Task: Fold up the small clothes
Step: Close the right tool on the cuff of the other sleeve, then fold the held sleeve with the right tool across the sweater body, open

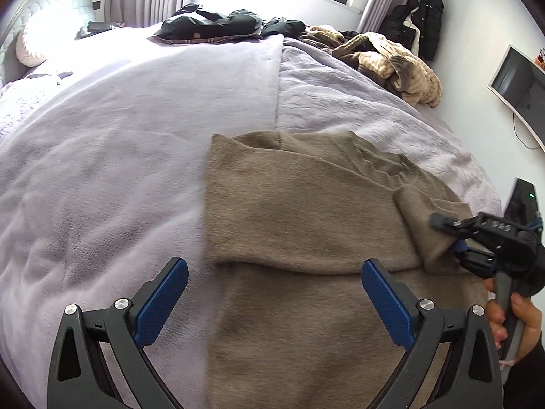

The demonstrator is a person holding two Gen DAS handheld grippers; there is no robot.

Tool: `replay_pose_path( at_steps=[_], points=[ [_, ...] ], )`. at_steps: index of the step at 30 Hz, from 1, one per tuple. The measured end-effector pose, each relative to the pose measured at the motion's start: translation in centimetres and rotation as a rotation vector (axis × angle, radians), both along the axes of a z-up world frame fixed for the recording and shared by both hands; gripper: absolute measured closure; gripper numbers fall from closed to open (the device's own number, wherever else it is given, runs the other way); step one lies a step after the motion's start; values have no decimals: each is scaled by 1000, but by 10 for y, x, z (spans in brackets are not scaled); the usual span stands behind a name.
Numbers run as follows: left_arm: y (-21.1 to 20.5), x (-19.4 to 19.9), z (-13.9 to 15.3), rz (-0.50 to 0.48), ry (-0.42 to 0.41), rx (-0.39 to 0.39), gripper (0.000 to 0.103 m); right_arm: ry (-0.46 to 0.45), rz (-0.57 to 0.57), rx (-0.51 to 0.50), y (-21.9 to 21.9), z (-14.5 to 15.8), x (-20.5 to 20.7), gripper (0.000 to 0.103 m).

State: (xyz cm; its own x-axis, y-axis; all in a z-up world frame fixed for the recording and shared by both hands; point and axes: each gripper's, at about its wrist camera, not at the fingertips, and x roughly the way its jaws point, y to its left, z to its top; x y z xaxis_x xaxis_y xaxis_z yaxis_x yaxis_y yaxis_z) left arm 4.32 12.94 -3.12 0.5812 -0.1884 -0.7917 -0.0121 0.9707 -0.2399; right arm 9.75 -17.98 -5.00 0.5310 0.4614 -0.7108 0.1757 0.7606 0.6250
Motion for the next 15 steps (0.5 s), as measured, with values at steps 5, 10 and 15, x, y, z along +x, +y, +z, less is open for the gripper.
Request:
replay_pose_path(
  at_steps=[5, 10, 15],
  points=[
    [7, 2, -1, 9, -12, -51, 1, -103, 137, -152, 47, 33, 13, 93],
    [17, 3, -4, 28, -2, -95, 1, -76, 455, -398, 137, 16, 18, 84],
    [21, 8, -10, 34, 26, -163, 1, -44, 496, -414, 146, 6, 0, 48]
  ],
)
